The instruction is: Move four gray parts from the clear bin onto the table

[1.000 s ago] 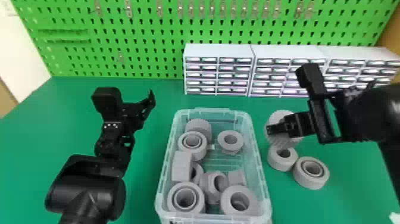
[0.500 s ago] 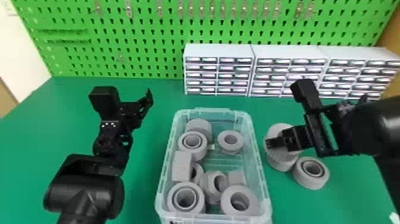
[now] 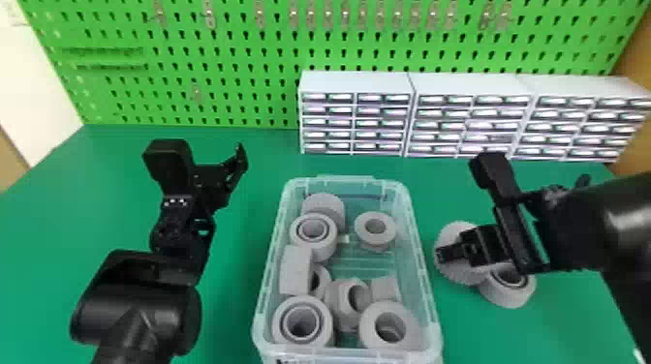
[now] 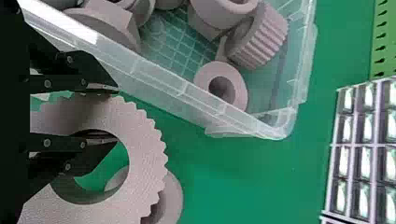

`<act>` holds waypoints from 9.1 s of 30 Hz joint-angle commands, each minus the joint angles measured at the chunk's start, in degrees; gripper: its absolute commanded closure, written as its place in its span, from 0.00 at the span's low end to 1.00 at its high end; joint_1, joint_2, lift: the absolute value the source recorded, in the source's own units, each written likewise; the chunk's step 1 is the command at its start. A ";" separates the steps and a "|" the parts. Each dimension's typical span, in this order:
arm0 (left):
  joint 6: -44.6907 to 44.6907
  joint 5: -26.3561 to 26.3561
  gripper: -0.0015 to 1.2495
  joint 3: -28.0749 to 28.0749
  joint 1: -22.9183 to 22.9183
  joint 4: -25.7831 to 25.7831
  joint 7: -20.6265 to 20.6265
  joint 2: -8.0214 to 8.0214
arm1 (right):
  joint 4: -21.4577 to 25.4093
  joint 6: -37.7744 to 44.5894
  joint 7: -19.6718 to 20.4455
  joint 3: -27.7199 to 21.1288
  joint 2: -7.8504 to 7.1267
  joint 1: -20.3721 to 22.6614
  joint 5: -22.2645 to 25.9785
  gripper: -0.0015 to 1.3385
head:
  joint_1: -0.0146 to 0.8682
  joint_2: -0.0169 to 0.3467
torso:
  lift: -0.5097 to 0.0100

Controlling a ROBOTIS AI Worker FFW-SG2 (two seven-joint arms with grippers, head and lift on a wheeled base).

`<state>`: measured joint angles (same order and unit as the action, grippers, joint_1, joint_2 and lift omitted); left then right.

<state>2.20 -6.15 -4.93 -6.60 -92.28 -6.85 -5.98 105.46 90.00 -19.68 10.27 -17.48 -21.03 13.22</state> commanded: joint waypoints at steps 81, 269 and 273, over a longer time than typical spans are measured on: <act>0.00 0.35 0.23 -0.61 0.71 1.41 -0.36 1.24 | -10.18 0.08 0.00 -1.84 0.96 -0.33 1.55 0.38 | 0.80 0.24 | 0.88; 0.26 1.49 0.24 0.53 0.10 0.70 0.25 1.24 | -42.79 -31.20 -0.18 24.53 9.05 -20.98 1.90 0.37 | 0.80 0.24 | 0.88; 0.35 1.49 0.24 0.53 0.01 0.70 0.17 1.24 | -43.85 -31.99 -0.18 24.79 9.05 -20.98 1.73 0.37 | 0.80 0.24 | 0.88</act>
<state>2.54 -4.64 -4.39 -6.53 -91.60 -6.59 -4.75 62.65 58.72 -19.87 34.82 -8.42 -42.03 15.15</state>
